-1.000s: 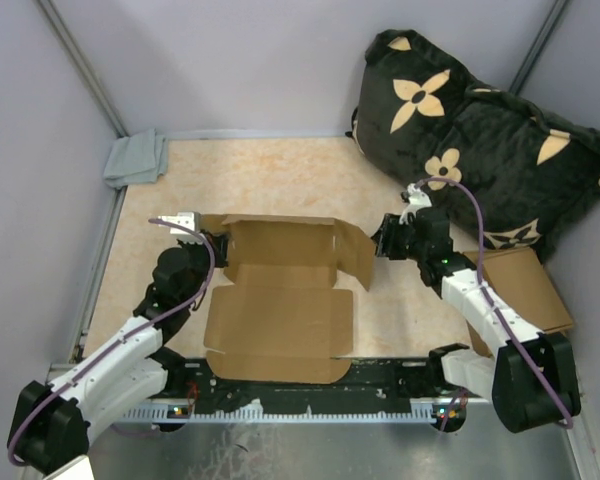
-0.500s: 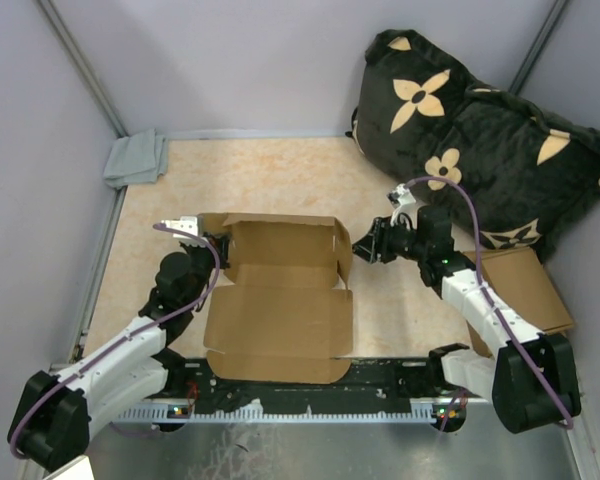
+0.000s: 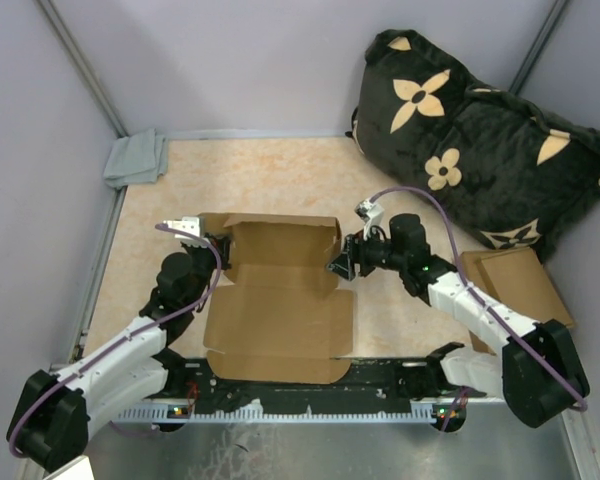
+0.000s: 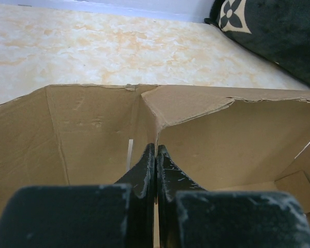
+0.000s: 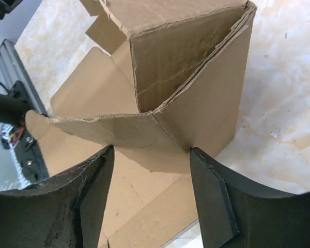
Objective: Fold the paper box
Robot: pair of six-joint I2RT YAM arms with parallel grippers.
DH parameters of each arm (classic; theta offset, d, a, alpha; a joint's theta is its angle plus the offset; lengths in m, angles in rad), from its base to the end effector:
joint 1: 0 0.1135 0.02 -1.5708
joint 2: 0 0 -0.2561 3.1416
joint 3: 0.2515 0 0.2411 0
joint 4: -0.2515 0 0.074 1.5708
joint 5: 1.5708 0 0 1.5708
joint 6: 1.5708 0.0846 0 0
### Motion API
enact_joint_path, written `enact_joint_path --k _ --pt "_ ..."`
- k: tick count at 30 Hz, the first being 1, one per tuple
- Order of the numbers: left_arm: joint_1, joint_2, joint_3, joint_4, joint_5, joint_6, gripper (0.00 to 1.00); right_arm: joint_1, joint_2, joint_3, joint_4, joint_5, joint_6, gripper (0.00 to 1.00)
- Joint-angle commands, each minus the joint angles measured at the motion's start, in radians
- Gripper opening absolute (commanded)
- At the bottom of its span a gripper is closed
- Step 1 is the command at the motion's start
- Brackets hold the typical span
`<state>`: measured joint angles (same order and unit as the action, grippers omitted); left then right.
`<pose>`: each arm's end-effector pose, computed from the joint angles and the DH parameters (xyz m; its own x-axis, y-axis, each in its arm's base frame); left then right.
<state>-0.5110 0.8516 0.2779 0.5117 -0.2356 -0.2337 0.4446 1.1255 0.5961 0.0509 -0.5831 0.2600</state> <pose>0.2155 -0.0982 0.2201 -0.1156 -0.1933 -0.9743 0.2524 0.9430 -0.2171 0.2236 0.1581 0.2119 -0.6075 -0.0517 -0.7927 -0.6665 0.5760 0.4732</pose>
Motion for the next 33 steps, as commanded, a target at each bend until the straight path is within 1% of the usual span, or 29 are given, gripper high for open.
enact_joint_path --k 1,9,16,21,24,29,33 --pt "-0.013 -0.011 -0.023 -0.058 0.003 0.023 0.00 0.022 -0.038 -0.034 0.113 0.139 -0.033 0.61" --pt "-0.017 -0.043 -0.053 -0.053 0.011 0.038 0.00 0.022 -0.024 -0.082 0.300 0.259 -0.052 0.61" --pt "-0.019 -0.024 -0.057 -0.052 0.022 0.053 0.00 0.023 0.058 -0.076 0.468 0.191 -0.025 0.62" --pt "-0.026 -0.004 -0.050 -0.061 0.003 0.057 0.00 0.040 0.109 -0.033 0.442 0.201 -0.035 0.61" --pt "-0.027 -0.004 -0.042 -0.067 0.007 0.055 0.00 0.045 0.082 -0.042 0.421 0.201 -0.036 0.62" --pt "-0.032 -0.020 -0.048 -0.056 0.025 0.061 0.00 0.045 0.002 -0.065 0.392 0.202 -0.043 0.67" --pt "-0.034 -0.030 -0.088 -0.005 0.047 0.075 0.00 0.045 0.040 -0.030 0.375 0.216 -0.069 0.66"
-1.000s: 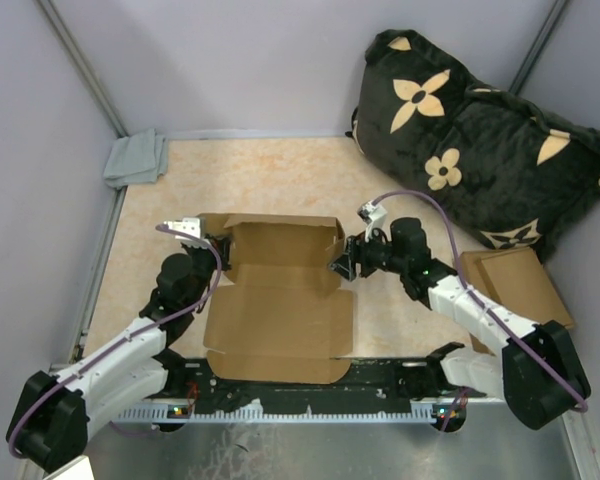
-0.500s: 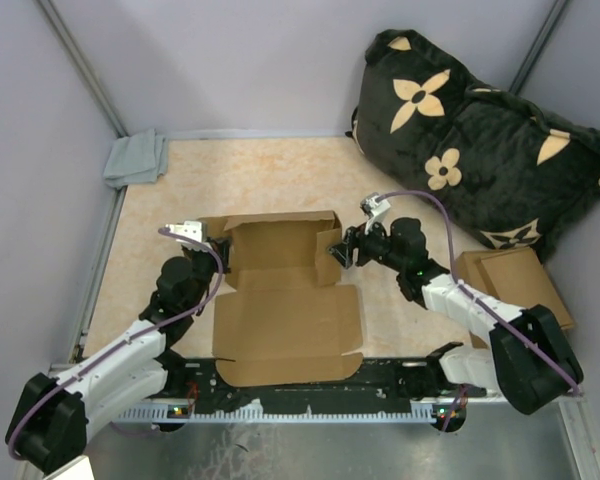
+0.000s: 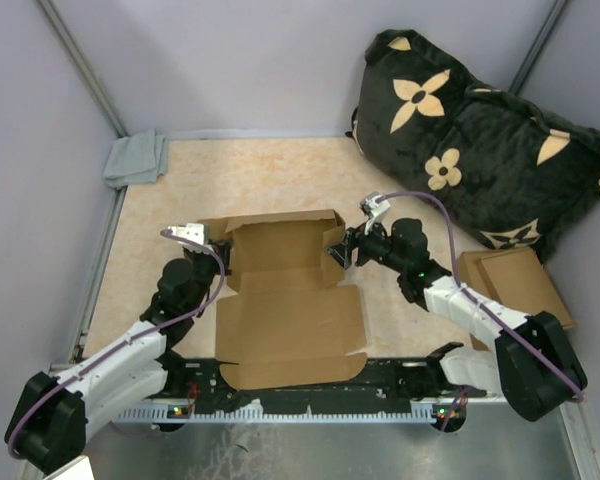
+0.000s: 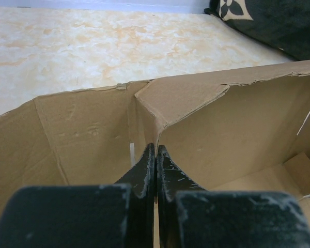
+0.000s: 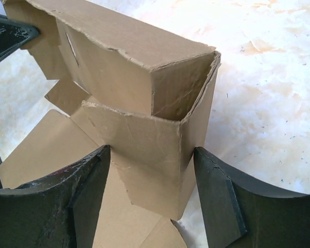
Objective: Fold the paper box
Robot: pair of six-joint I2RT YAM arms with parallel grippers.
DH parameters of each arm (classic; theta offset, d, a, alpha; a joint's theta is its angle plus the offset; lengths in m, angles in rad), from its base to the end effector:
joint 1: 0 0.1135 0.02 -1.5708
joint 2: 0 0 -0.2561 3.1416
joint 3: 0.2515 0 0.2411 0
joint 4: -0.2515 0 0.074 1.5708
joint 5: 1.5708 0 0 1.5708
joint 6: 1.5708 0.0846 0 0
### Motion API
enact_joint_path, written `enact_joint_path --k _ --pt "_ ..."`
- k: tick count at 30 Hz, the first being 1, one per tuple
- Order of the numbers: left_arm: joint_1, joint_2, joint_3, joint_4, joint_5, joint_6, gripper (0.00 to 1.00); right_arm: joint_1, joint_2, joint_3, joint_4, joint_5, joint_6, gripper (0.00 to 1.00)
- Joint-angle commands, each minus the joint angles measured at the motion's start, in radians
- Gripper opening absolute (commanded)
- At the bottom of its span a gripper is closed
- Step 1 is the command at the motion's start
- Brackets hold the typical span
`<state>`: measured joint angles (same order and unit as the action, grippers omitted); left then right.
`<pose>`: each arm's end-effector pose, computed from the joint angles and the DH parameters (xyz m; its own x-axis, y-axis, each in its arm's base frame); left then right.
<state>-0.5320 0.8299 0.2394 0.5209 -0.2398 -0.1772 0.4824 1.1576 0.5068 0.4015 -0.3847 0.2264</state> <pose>0.2087 -0.0995 0.2114 -0.1099 -0.1340 -0.9849 0.2735 0.9485 -0.1596 0.2395 0.1613 0.2167 -0.3818 0.0349 -0.9236 -0.6839 0.6615 0.3078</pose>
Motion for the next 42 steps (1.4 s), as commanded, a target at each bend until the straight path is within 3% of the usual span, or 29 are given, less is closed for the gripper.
enact_joint_path --k 1,13,19,30,42 --pt "-0.013 -0.009 -0.055 -0.008 0.056 0.022 0.00 0.007 0.025 0.071 0.024 0.016 -0.036 0.65" --pt "-0.019 -0.040 -0.068 -0.022 0.053 0.038 0.00 0.017 0.180 0.140 0.060 0.071 -0.017 0.51" --pt "-0.025 -0.075 -0.060 -0.052 0.019 0.029 0.00 0.100 0.181 0.190 -0.070 0.286 -0.092 0.43" --pt "-0.030 -0.122 -0.079 -0.018 0.068 0.020 0.00 0.106 0.179 0.210 -0.139 0.225 -0.045 0.57" --pt "-0.031 -0.164 -0.081 -0.012 0.102 -0.001 0.00 0.107 0.232 0.223 -0.171 0.059 -0.068 0.62"
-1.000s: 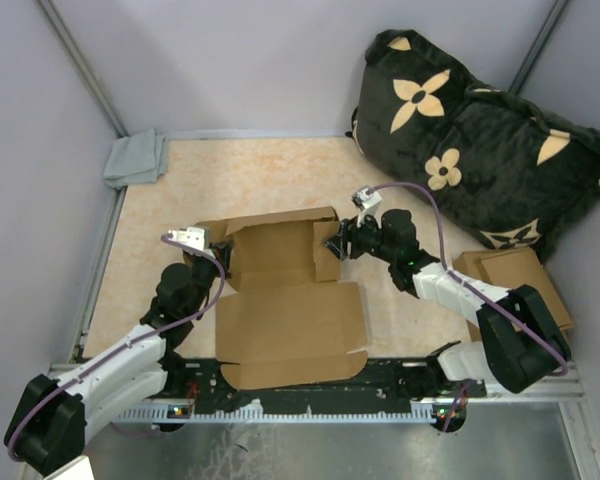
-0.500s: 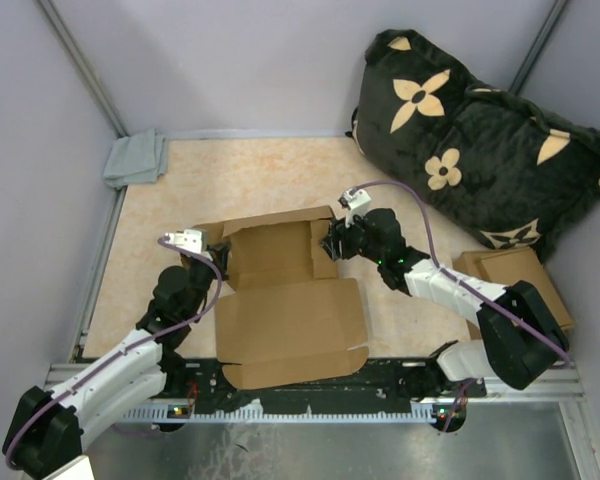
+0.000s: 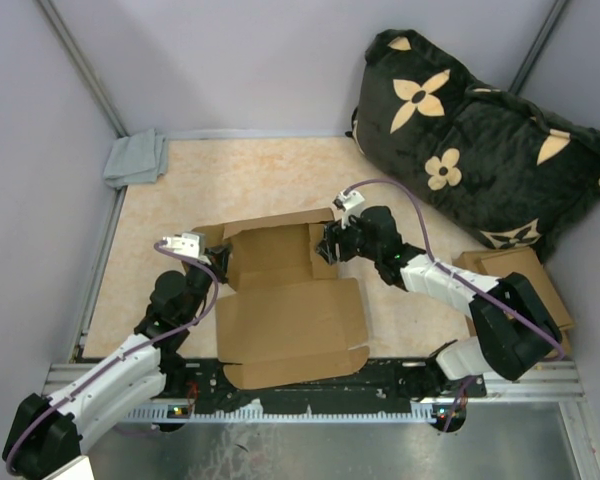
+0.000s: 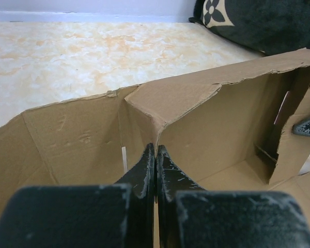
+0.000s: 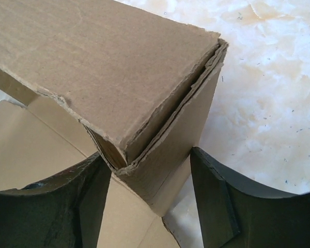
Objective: Fold the paper box
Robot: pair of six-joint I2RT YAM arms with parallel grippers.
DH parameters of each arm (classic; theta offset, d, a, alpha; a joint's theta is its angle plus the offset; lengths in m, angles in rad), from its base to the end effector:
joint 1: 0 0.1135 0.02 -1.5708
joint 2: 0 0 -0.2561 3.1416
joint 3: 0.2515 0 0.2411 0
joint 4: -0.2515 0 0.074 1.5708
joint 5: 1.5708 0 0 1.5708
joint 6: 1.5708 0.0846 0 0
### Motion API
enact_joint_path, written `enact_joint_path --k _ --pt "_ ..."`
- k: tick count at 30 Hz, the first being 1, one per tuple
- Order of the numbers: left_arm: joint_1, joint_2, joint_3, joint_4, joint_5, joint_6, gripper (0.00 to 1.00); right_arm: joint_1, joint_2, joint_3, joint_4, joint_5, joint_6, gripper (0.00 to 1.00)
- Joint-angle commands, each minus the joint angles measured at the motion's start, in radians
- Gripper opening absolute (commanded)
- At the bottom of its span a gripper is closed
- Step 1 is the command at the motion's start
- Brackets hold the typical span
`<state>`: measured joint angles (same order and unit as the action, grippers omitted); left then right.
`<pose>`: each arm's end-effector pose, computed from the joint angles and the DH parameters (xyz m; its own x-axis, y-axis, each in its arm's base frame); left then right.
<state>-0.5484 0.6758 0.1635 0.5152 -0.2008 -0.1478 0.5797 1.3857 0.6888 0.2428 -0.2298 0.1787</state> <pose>0.1880 -0.0951 0.2120 -0.0477 -0.1399 -0.9890 0.3373 0.9297 -0.1478 0.2663 0.1974 0.1928 -0.4864 -0.1116 -0.8666 -0.6282 0.7340 0.2581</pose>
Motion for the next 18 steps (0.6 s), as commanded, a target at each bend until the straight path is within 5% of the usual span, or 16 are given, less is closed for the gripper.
enact_joint_path --k 1,13,15,18 --pt "-0.015 -0.010 -0.004 -0.007 0.063 -0.032 0.00 0.010 -0.002 0.034 -0.018 -0.096 -0.022 0.63" --pt "-0.015 -0.019 0.002 -0.023 0.059 -0.033 0.00 0.050 0.014 -0.045 0.028 -0.018 -0.037 0.78" --pt "-0.015 -0.021 0.002 -0.025 0.060 -0.033 0.00 0.057 0.038 -0.056 0.069 -0.010 -0.036 0.75" --pt "-0.015 -0.022 0.004 -0.030 0.060 -0.032 0.00 0.063 0.088 -0.041 0.072 0.030 -0.025 0.58"
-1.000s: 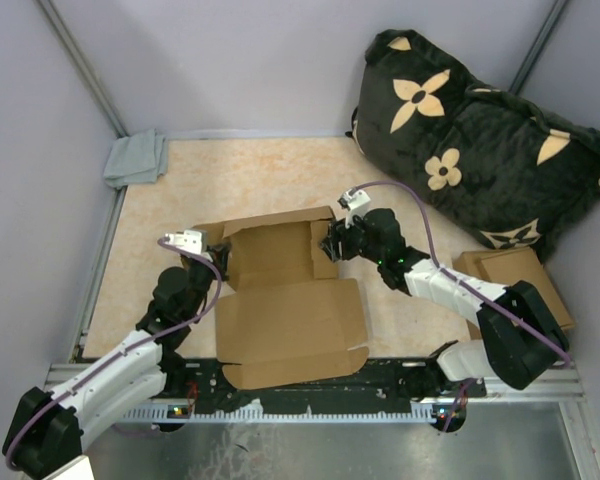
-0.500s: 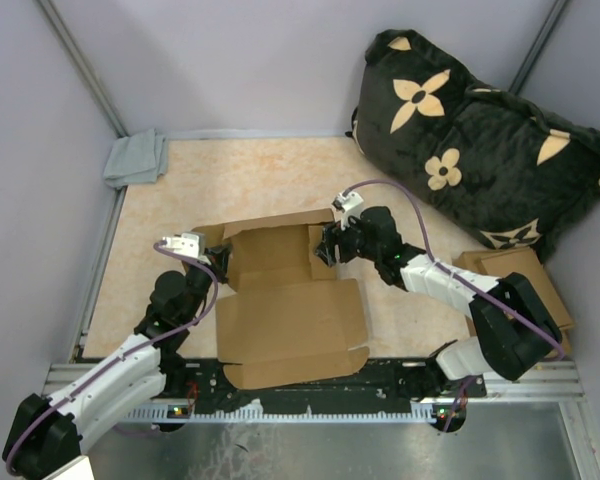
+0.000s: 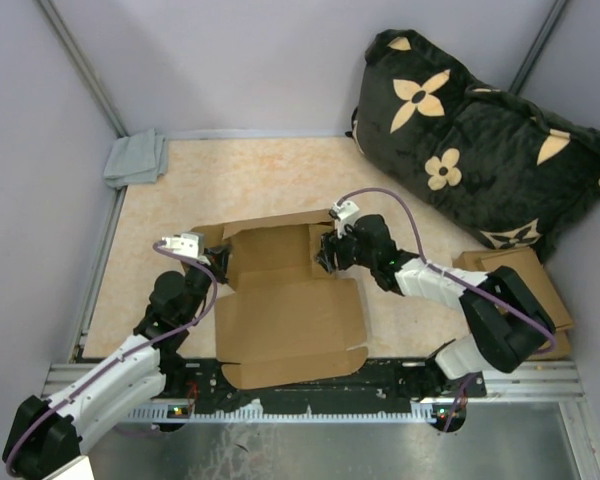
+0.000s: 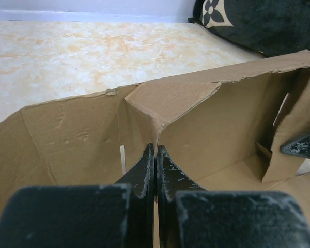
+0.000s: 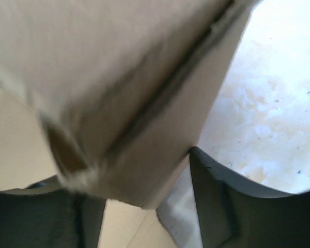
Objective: Fold the paper box
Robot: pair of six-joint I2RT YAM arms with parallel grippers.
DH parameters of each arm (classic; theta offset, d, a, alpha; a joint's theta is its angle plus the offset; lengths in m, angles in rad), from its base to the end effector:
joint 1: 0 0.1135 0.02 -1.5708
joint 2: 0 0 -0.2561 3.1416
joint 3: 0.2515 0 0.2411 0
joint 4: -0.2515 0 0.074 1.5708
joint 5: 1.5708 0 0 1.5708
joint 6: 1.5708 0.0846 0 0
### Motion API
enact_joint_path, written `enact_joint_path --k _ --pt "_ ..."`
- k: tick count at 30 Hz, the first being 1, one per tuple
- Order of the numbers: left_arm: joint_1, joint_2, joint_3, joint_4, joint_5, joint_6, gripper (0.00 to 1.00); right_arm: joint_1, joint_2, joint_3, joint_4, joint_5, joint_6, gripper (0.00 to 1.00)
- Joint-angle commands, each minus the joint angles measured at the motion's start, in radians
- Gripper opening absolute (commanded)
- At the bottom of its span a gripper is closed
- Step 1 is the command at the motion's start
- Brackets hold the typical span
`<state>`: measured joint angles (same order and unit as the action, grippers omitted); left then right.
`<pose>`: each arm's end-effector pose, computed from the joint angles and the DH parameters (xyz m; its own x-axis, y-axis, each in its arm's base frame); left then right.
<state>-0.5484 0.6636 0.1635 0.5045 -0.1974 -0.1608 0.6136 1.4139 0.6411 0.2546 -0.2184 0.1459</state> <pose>0.1869 -0.0947 0.2126 -0.0513 -0.1526 -0.9870 0.3400 0.9265 -0.1609 0.2552 0.2022 0.1688 -0.5048 -0.1819 -0.8439 -0.6495 0.7239 0.2325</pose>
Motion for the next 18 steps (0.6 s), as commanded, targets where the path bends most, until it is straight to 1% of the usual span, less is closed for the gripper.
enact_joint_path --k 1,3,5,8,9,10,11,12,14,15,18 --pt "-0.015 -0.011 0.003 -0.021 0.055 -0.019 0.00 0.029 0.070 0.008 0.058 0.037 0.021 0.52" --pt "-0.015 -0.015 0.005 -0.023 0.052 -0.018 0.00 0.031 0.068 -0.007 0.076 0.065 0.038 0.42" --pt "-0.016 -0.017 0.002 -0.024 0.052 -0.016 0.00 0.031 0.045 -0.032 0.090 0.109 0.058 0.36" --pt "-0.016 -0.013 0.001 -0.022 0.055 -0.016 0.00 0.032 0.002 -0.060 0.081 0.162 0.071 0.32" --pt "-0.016 -0.011 0.001 -0.019 0.056 -0.015 0.00 0.034 -0.012 -0.066 0.072 0.173 0.072 0.34" --pt "-0.017 -0.008 0.002 -0.017 0.057 -0.014 0.00 0.034 -0.026 -0.070 0.061 0.172 0.073 0.39" --pt "-0.016 -0.005 0.003 -0.017 0.059 -0.013 0.00 0.035 -0.040 -0.073 0.055 0.165 0.073 0.52" --pt "-0.017 -0.003 0.006 -0.017 0.059 -0.013 0.00 0.036 -0.055 -0.078 0.056 0.146 0.074 0.61" --pt "-0.018 0.001 0.008 -0.015 0.062 -0.014 0.00 0.035 -0.081 -0.092 0.070 0.096 0.078 0.75" --pt "-0.018 0.002 0.009 -0.015 0.061 -0.015 0.00 0.035 -0.094 -0.096 0.079 0.071 0.078 0.78" --pt "-0.018 0.001 0.008 -0.017 0.059 -0.015 0.00 0.035 -0.091 -0.093 0.076 0.048 0.080 0.79"
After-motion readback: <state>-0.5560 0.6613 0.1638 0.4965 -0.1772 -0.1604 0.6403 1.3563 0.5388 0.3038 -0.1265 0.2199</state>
